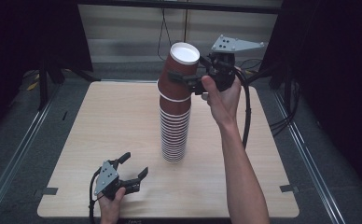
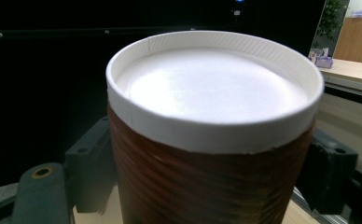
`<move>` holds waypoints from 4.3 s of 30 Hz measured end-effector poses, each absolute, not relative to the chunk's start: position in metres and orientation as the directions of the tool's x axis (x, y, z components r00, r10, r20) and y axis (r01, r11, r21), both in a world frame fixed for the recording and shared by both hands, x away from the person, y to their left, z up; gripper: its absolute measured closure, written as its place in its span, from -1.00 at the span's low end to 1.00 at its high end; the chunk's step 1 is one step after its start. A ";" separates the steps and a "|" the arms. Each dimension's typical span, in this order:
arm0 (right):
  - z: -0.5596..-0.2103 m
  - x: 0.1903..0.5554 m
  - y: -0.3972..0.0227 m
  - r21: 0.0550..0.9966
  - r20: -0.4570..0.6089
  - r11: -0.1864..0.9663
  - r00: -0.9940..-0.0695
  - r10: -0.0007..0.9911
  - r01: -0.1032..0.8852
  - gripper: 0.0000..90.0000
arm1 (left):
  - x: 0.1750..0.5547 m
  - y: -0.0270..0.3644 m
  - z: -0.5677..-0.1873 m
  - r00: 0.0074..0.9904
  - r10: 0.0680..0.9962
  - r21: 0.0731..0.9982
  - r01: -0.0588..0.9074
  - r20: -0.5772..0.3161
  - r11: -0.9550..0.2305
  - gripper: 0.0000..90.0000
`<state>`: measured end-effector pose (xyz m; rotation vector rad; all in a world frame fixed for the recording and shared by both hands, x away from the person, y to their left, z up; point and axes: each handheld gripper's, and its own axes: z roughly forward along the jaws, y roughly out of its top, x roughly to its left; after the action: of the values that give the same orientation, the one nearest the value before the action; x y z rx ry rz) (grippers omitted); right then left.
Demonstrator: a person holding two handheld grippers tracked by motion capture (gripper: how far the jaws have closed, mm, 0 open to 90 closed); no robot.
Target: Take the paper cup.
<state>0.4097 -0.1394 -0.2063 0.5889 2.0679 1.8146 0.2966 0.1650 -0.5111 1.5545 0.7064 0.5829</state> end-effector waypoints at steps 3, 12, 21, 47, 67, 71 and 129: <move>-0.206 0.411 -0.142 0.992 0.038 0.082 -0.859 0.511 0.092 -0.57 | 0.297 0.165 -0.511 0.682 0.730 0.994 0.101 -0.040 -0.040 -0.64; -0.203 0.409 -0.146 0.997 0.043 0.025 -0.844 0.534 0.067 -0.57 | 0.296 0.165 -0.511 0.684 0.728 0.994 0.104 -0.048 -0.032 -0.64; -0.203 0.405 -0.152 0.999 0.052 -0.042 -0.834 0.549 0.034 -0.57 | 0.296 0.165 -0.511 0.683 0.729 0.994 0.101 -0.045 -0.033 -0.64; -0.196 0.385 -0.185 0.990 0.094 -0.141 -0.813 0.575 0.015 -0.56 | 0.296 0.165 -0.511 0.678 0.734 0.995 0.095 -0.036 -0.039 -0.64; -0.210 0.369 -0.230 0.988 0.109 -0.156 -0.771 0.628 0.013 -0.56 | 0.296 0.165 -0.511 0.677 0.735 0.994 0.102 -0.042 -0.038 -0.64; -0.218 0.367 -0.241 0.988 0.124 -0.153 -0.761 0.637 0.033 -0.56 | 0.297 0.164 -0.511 0.667 0.744 0.993 0.108 -0.037 -0.047 -0.64; -0.376 0.330 -0.207 0.969 0.169 0.052 -0.801 0.574 0.242 -0.55 | 0.292 0.128 -0.487 0.822 0.567 0.985 0.137 -0.053 -0.106 -0.60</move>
<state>0.3300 -0.2073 -0.3760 0.8296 2.0685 1.8169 0.2923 0.1284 -0.4868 1.6616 0.5588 0.3974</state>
